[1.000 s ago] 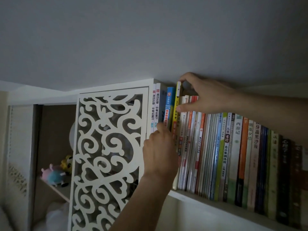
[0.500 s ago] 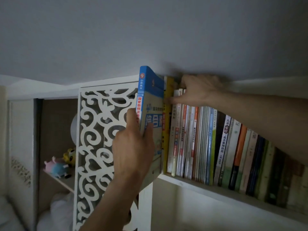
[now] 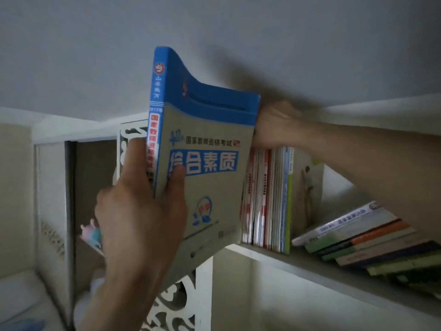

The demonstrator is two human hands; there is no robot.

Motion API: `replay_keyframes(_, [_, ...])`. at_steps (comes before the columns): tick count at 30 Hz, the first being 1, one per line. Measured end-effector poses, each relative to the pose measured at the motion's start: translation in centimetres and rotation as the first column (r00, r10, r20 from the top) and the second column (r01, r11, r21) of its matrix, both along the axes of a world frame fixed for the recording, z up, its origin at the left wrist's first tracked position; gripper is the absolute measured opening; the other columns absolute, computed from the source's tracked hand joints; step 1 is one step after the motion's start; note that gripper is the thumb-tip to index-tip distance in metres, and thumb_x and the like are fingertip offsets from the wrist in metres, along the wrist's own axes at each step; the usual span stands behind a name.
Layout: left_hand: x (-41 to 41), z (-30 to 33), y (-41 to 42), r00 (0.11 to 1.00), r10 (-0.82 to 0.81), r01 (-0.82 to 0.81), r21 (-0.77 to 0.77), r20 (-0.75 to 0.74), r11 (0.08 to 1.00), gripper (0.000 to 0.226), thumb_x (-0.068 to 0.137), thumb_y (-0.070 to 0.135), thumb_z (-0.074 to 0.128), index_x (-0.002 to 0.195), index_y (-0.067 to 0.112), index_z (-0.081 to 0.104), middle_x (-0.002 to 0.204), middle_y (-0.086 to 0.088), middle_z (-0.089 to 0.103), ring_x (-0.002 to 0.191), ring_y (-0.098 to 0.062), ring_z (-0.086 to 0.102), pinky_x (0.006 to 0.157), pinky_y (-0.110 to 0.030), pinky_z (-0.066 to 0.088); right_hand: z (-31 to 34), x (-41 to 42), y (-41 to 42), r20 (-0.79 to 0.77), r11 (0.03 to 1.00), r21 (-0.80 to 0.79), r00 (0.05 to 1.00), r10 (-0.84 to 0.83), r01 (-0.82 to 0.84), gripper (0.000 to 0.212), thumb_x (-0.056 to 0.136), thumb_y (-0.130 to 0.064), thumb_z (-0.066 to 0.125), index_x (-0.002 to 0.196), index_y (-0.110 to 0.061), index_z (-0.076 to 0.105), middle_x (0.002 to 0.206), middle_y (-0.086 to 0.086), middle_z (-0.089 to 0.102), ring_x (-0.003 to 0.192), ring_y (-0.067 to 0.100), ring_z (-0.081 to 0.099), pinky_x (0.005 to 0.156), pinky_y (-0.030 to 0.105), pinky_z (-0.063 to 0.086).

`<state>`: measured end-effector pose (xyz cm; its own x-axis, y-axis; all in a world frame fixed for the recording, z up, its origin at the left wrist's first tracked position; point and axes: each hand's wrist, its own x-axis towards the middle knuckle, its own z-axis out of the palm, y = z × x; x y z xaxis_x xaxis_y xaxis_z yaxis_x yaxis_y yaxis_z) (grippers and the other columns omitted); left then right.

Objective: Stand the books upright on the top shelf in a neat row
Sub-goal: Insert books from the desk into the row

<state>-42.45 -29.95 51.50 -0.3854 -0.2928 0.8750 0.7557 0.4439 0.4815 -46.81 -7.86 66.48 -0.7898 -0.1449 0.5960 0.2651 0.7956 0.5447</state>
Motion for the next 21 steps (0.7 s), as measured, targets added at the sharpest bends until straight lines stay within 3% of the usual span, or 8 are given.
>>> replay_keyframes(2, [-0.6, 0.0, 0.0, 0.998, 0.065, -0.065, -0.010, 0.013, 0.998, 0.016, 0.098, 0.037, 0.063, 0.109, 0.032, 0.053, 0.083, 0.023, 0.060, 0.075, -0.031, 0.065, 0.070, -0.045, 0.057, 0.7, 0.7, 0.8, -0.028, 0.991, -0.007, 0.991, 0.130, -0.130, 0.049, 0.097, -0.059, 0.043, 0.125, -0.022, 0.057, 0.093, 0.007, 0.065, 0.093, 0.031, 0.064, 0.070, 0.033, 0.044])
replay_keyframes(4, [-0.8, 0.2, 0.3, 0.997, 0.082, -0.082, -0.016, 0.015, 0.997, 0.016, 0.098, 0.028, 0.065, 0.111, 0.024, 0.056, 0.086, 0.018, 0.060, 0.066, -0.025, 0.058, 0.059, -0.025, 0.045, 0.3, 1.1, 2.1, -0.062, 0.984, 0.024, 0.982, 0.178, -0.176, 0.062, 0.092, -0.075, 0.039, 0.134, -0.030, 0.049, 0.086, 0.006, 0.061, 0.087, 0.031, 0.064, 0.063, 0.033, 0.042])
replay_keyframes(8, [-0.5, 0.6, 0.4, 0.981, 0.192, -0.192, -0.021, -0.001, 0.981, 0.019, 0.098, 0.022, 0.068, 0.111, 0.013, 0.058, 0.091, 0.012, 0.059, 0.053, -0.004, 0.044, 0.053, -0.015, 0.029, -0.2, 2.5, 3.3, -0.097, 0.977, 0.127, 0.979, 0.182, -0.169, 0.065, 0.091, -0.080, 0.030, 0.121, -0.025, 0.047, 0.069, -0.001, 0.044, 0.071, 0.025, 0.050, 0.052, 0.029, 0.029])
replay_keyframes(10, [0.0, 0.6, 0.2, 0.985, 0.172, -0.172, -0.006, -0.013, 0.985, 0.018, 0.097, 0.023, 0.069, 0.110, 0.016, 0.059, 0.092, 0.015, 0.060, 0.059, 0.008, 0.043, 0.054, -0.013, 0.029, -0.4, 3.2, 4.0, -0.116, 0.973, 0.160, 0.976, 0.185, -0.165, 0.067, 0.091, -0.081, 0.025, 0.115, -0.023, 0.047, 0.064, 0.000, 0.042, 0.061, 0.023, 0.046, 0.050, 0.027, 0.026])
replay_keyframes(13, [1.1, 0.4, -0.6, 0.993, 0.105, -0.106, -0.027, -0.044, 0.994, 0.018, 0.095, 0.027, 0.072, 0.106, 0.030, 0.057, 0.084, 0.032, 0.055, 0.066, 0.011, 0.050, 0.057, -0.014, 0.036, -0.7, 3.7, 4.5, -0.147, 0.961, 0.235, 0.972, 0.184, -0.146, 0.073, 0.089, -0.082, 0.020, 0.112, -0.020, 0.050, 0.059, 0.002, 0.046, 0.052, 0.020, 0.045, 0.047, 0.025, 0.028])
replay_keyframes(17, [2.0, 0.5, -0.9, 0.995, 0.027, -0.037, -0.098, -0.096, 0.995, 0.029, 0.090, 0.028, 0.076, 0.105, 0.042, 0.055, 0.091, 0.039, 0.055, 0.074, 0.007, 0.060, 0.061, -0.019, 0.045, -0.9, 3.7, 5.1, -0.177, 0.949, 0.253, 0.955, 0.237, -0.188, 0.075, 0.090, -0.077, 0.029, 0.130, -0.018, 0.053, 0.063, 0.005, 0.052, 0.061, 0.027, 0.057, 0.050, 0.026, 0.027])
replay_keyframes(19, [1.8, 1.4, -0.6, 0.994, 0.070, -0.082, -0.143, -0.089, 0.986, 0.022, 0.091, 0.031, 0.074, 0.104, 0.035, 0.058, 0.083, 0.038, 0.053, 0.068, 0.009, 0.056, 0.056, -0.016, 0.040, -0.9, 3.8, 5.3, -0.173, 0.950, 0.230, 0.952, 0.253, -0.211, 0.059, 0.092, -0.065, 0.040, 0.119, -0.015, 0.056, 0.082, 0.014, 0.066, 0.078, 0.034, 0.067, 0.059, 0.031, 0.036])
replay_keyframes(21, [1.5, 2.3, -0.4, 0.993, 0.103, -0.112, -0.169, -0.064, 0.979, 0.020, 0.093, 0.032, 0.073, 0.107, 0.028, 0.060, 0.079, 0.037, 0.050, 0.064, 0.010, 0.052, 0.053, -0.015, 0.035, -1.0, 4.2, 5.2, -0.171, 0.954, 0.212, 0.953, 0.251, -0.214, 0.048, 0.091, -0.058, 0.043, 0.107, -0.014, 0.055, 0.085, 0.015, 0.065, 0.083, 0.036, 0.067, 0.063, 0.032, 0.038])
